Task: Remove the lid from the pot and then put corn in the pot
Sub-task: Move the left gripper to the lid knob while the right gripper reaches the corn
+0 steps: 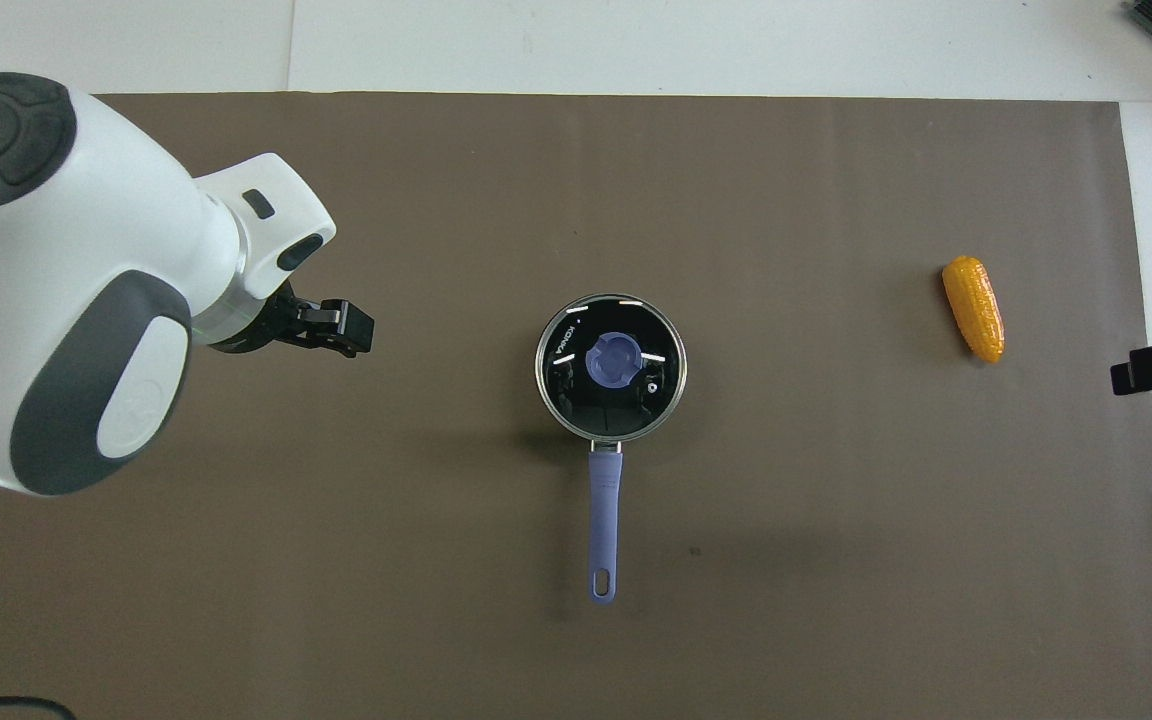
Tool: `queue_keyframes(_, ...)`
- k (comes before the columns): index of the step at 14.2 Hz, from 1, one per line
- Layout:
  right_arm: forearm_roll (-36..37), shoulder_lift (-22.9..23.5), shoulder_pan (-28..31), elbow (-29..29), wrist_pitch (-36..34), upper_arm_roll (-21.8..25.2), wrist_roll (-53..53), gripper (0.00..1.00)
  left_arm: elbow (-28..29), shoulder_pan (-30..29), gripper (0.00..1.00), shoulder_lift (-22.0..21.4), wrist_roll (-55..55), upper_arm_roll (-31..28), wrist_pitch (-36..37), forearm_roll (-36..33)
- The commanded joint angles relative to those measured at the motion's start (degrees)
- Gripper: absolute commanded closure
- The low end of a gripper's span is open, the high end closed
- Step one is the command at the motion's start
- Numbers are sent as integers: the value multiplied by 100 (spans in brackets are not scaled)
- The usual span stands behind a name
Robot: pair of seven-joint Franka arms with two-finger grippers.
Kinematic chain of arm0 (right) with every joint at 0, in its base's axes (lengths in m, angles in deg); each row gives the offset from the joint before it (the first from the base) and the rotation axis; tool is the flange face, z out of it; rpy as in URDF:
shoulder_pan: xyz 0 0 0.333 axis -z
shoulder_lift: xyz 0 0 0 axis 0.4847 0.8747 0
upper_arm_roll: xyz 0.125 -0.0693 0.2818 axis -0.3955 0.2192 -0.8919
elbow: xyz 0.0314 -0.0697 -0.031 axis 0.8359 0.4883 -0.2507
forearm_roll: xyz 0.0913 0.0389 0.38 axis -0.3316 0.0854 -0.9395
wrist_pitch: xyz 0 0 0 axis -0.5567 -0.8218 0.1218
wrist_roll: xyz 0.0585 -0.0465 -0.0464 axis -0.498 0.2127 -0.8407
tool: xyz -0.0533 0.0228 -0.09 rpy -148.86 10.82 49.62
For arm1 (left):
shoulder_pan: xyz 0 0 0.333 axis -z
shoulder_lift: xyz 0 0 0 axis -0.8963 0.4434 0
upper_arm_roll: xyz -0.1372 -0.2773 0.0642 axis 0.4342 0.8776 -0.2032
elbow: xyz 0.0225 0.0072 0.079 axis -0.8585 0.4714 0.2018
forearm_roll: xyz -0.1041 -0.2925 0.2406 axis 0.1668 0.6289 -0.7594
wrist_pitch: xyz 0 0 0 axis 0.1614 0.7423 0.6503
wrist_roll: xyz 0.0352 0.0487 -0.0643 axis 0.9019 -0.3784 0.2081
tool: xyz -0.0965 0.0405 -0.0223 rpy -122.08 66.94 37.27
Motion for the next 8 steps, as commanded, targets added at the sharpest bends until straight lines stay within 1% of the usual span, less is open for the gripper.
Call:
queue_keyframes(1, 269, -204, 152, 598, 539, -8, -241, 0, -13, 310, 0, 185, 447, -88, -297, -13)
queue_keyframes(2, 384, -204, 222, 748, 863, -17, -259, 0, -14, 424, 0, 273, 570, -88, -403, -22)
queue_keyframes(4, 411, -195, 310, 1038, 1147, -8, -303, 0, -84, 626, 0, 545, 974, -88, -509, -57)
queue_keyframes(6, 429, -160, 547, 1459, 1541, -8, -365, 0, -241, 881, 0, 817, 1282, -88, -605, -13)
queue_keyframes(7, 429, -91, 644, 1635, 1778, -17, -374, 0, -355, 961, 0, 949, 1449, -88, -649, -4)
queue_keyframes(8, 429, 84, 688, 1706, 1989, -8, -374, 0, -496, 1118, 0, 1090, 1685, -61, -650, 5)
